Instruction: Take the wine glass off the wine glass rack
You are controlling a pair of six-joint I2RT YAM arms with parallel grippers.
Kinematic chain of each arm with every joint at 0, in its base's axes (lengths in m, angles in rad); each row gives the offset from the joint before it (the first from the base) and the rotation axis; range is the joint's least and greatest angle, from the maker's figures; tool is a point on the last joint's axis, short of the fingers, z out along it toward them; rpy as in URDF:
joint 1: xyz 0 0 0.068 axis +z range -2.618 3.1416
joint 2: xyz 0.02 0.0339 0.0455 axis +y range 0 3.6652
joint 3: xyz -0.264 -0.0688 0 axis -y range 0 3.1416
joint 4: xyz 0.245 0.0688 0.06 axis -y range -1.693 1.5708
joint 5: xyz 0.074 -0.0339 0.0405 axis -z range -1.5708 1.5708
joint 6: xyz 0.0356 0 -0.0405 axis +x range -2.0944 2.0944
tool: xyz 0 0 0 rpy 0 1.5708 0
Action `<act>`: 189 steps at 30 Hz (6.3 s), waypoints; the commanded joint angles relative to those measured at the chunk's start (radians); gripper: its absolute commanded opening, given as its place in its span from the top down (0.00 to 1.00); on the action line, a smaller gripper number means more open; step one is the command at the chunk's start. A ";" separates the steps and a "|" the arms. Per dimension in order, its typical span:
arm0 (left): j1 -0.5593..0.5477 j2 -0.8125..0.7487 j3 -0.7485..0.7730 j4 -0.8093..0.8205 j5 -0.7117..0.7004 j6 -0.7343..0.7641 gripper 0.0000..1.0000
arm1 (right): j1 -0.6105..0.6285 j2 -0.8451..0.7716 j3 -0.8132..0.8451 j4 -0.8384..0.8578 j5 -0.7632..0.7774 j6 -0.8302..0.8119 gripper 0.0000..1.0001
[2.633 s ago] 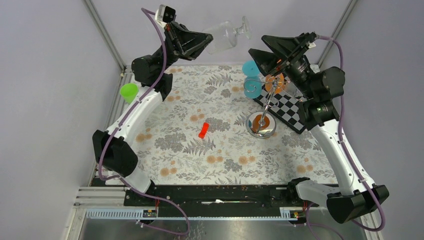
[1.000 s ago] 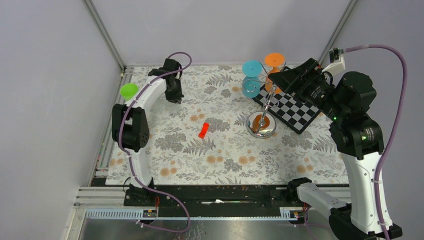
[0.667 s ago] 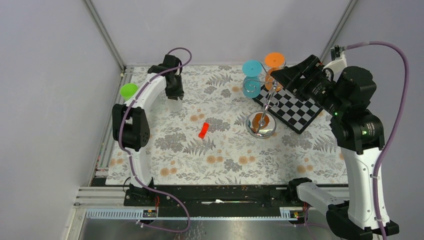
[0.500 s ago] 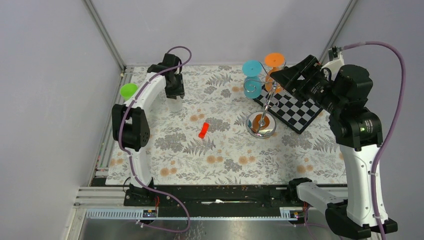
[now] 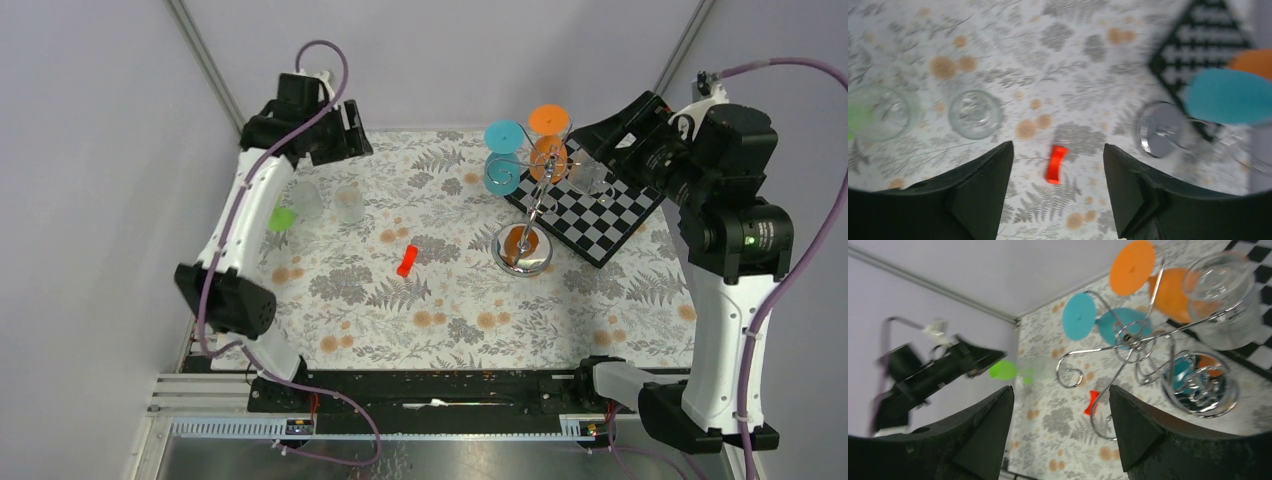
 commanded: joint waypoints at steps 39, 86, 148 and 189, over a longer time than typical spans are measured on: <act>0.014 -0.357 -0.278 0.422 0.644 -0.221 0.01 | -0.483 0.521 0.084 0.043 -0.513 -0.103 0.50; 0.014 -0.366 -0.291 0.326 0.541 -0.131 0.01 | -0.482 0.365 -0.219 0.365 -0.716 0.108 0.61; 0.020 -0.398 -0.275 0.328 0.468 -0.101 0.01 | -0.481 0.187 -0.259 0.344 -0.510 0.280 1.00; 0.021 -0.395 -0.288 0.345 0.476 -0.121 0.01 | -0.352 0.263 -0.374 0.802 -0.353 0.408 1.00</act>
